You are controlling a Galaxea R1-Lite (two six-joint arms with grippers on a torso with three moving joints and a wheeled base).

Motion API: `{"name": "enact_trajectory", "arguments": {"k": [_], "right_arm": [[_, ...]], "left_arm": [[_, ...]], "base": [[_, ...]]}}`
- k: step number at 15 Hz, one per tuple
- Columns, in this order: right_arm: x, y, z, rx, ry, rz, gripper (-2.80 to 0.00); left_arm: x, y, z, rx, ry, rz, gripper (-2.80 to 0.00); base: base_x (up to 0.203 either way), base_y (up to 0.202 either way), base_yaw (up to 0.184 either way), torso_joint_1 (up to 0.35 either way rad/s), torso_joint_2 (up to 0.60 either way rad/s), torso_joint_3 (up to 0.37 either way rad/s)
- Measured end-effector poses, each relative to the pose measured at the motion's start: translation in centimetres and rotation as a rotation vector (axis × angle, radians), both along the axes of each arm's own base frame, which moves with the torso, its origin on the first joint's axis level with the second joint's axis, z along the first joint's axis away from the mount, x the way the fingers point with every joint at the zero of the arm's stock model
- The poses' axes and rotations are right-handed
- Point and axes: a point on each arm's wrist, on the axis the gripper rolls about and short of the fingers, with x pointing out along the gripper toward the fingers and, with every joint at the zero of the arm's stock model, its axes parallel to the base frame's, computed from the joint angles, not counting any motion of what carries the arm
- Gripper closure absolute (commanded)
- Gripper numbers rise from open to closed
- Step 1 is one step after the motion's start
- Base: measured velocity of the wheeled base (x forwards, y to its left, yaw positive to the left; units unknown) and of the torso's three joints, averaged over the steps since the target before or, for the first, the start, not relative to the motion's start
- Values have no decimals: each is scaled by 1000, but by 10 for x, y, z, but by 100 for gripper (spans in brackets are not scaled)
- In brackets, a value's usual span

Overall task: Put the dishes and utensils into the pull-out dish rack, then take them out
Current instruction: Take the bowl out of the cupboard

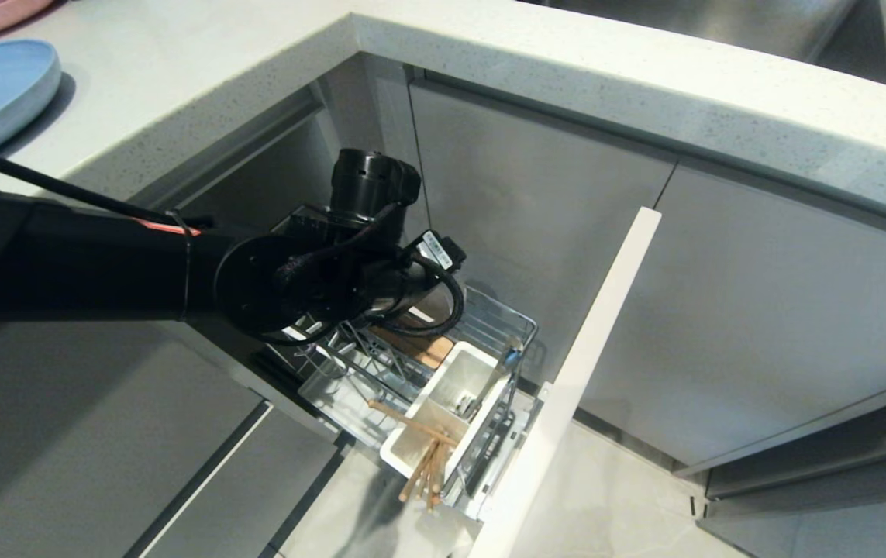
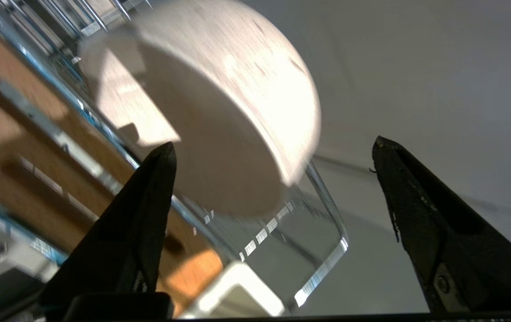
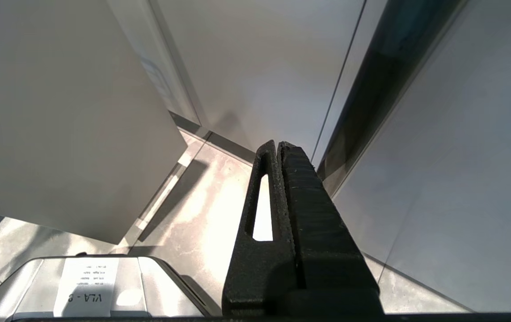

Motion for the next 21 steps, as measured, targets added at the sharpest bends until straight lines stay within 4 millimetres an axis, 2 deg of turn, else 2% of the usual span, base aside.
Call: {"name": "enact_trajectory", "arguments": {"k": [7,8,9,21], "right_arm": [[0,0,0,0,0,0,0],[0,0,0,0,0,0,0],[0,0,0,0,0,0,0],[0,0,0,0,0,0,0]], "left_arm": [[13,-4,3,-31,-22,-17,-280],[13,-4,3,-30,-21,-16,-261],[14,-4,3,-30,-20,-15,0],[11,-3,7,-33,-22,-21,0]], "base": [[0,0,0,0,0,0],[0,0,0,0,0,0],[0,0,0,0,0,0],[0,0,0,0,0,0]]}}
